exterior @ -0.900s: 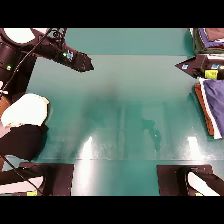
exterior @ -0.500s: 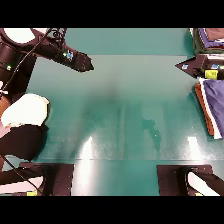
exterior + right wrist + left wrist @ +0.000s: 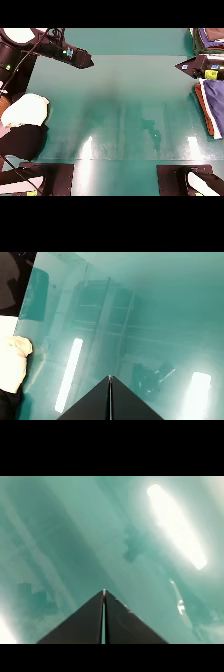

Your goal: Fold the shirts.

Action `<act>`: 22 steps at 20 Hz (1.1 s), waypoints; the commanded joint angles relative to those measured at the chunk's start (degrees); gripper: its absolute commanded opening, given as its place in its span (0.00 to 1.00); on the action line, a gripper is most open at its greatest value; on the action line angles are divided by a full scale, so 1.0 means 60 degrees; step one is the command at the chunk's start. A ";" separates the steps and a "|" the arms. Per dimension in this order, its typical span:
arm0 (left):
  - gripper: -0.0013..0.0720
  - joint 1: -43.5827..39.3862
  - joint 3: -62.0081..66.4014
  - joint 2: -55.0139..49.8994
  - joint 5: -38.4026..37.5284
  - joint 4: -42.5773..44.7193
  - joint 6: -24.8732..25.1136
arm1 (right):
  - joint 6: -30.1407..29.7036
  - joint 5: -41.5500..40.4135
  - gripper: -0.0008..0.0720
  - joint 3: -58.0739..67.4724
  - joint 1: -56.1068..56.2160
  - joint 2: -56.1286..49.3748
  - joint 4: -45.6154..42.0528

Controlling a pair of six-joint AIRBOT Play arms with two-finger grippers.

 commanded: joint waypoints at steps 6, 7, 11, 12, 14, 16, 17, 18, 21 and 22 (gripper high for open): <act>0.05 0.4167 -0.2157 0.2441 -0.0922 0.1872 -0.0488 | 0.0004 -0.0022 0.03 -0.0007 0.0004 0.0007 -0.0018; 0.05 0.4812 -0.2922 0.2907 -0.0911 0.2091 -0.0452 | 0.0004 -0.0015 0.03 -0.0011 0.0004 0.0007 -0.0022; 0.06 0.6790 -0.5854 0.3799 -0.0619 0.2765 -0.0528 | 0.0000 -0.0018 0.03 -0.0015 0.0004 0.0007 -0.0018; 0.52 0.6972 -0.6411 0.3778 -0.0357 0.2776 -0.0554 | 0.0000 -0.0015 0.03 -0.0025 0.0004 0.0007 -0.0022; 1.00 0.7016 -0.7300 0.3763 0.0692 0.2834 -0.0969 | 0.0000 0.0007 0.03 -0.0029 0.0004 0.0007 -0.0025; 1.00 0.7016 -0.7843 0.3763 0.1730 0.2969 -0.1005 | 0.0000 0.0022 0.03 -0.0029 0.0004 0.0007 -0.0022; 1.00 0.7016 -0.8072 0.3759 0.2171 0.3238 -0.1158 | 0.0000 0.0029 0.03 -0.0029 0.0004 0.0007 -0.0022; 1.00 0.7016 -0.8298 0.3759 0.2484 0.3610 -0.1490 | 0.0000 0.0025 0.03 -0.0029 0.0007 0.0007 -0.0022; 1.00 0.7016 -0.8805 0.3483 0.3089 0.4135 -0.1716 | 0.0000 -0.0011 0.03 -0.0029 0.0018 0.0007 -0.0022; 1.00 0.7016 -0.8848 0.3260 0.3122 0.4135 -0.1719 | 0.0000 -0.0007 0.03 -0.0029 0.0018 0.0007 -0.0025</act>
